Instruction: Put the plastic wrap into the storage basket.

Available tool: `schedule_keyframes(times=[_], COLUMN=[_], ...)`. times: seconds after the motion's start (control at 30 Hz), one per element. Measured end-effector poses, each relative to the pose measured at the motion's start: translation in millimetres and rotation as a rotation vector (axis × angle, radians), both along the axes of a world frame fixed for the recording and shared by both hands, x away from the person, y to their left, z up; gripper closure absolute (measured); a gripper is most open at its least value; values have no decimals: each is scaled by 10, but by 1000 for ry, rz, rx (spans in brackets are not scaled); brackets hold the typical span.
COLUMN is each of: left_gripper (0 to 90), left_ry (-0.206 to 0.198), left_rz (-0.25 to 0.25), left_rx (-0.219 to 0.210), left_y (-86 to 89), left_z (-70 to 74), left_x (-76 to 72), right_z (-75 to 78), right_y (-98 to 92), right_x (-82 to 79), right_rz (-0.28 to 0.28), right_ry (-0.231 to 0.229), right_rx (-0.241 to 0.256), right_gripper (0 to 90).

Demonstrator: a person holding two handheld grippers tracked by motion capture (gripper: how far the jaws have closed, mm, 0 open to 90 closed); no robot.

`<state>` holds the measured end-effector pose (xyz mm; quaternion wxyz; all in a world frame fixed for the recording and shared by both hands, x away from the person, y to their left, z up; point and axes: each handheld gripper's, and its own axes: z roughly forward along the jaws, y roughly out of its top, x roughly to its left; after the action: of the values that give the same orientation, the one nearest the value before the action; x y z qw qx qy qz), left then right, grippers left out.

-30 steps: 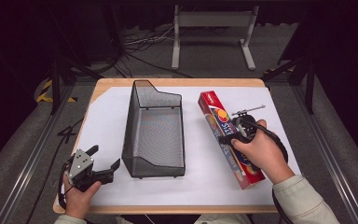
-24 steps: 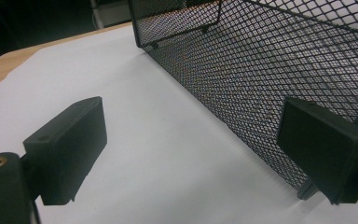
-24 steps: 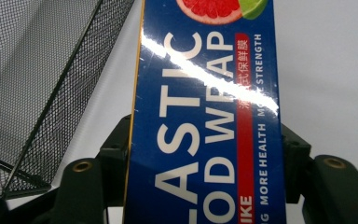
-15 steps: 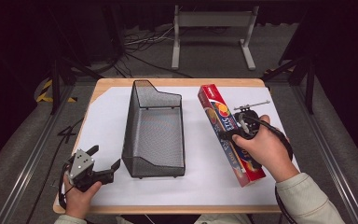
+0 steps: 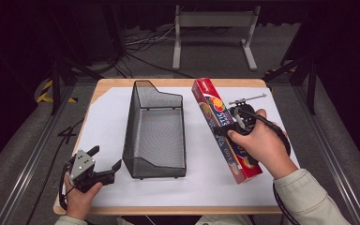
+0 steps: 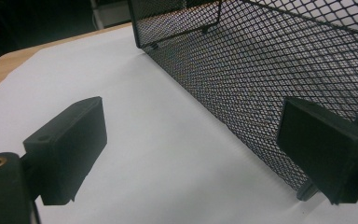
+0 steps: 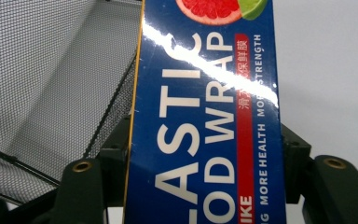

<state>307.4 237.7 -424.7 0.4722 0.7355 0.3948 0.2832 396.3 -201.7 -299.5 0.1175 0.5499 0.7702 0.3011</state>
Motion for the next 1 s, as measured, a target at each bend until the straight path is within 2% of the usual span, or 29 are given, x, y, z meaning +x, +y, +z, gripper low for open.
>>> schedule_keyframes(times=[0.63,1.0], left_gripper=[92,92], left_ry=[1,0], left_rz=[-3,-1], left_rx=[0,-3], left_y=[1,4], left_z=[-3,-3], left_x=[4,6], right_z=[195,220], right_y=[489,719], right_x=[37,71], right_rz=[95,113], right_ry=[-24,-15], right_rx=[7,6], right_gripper=[397,397])
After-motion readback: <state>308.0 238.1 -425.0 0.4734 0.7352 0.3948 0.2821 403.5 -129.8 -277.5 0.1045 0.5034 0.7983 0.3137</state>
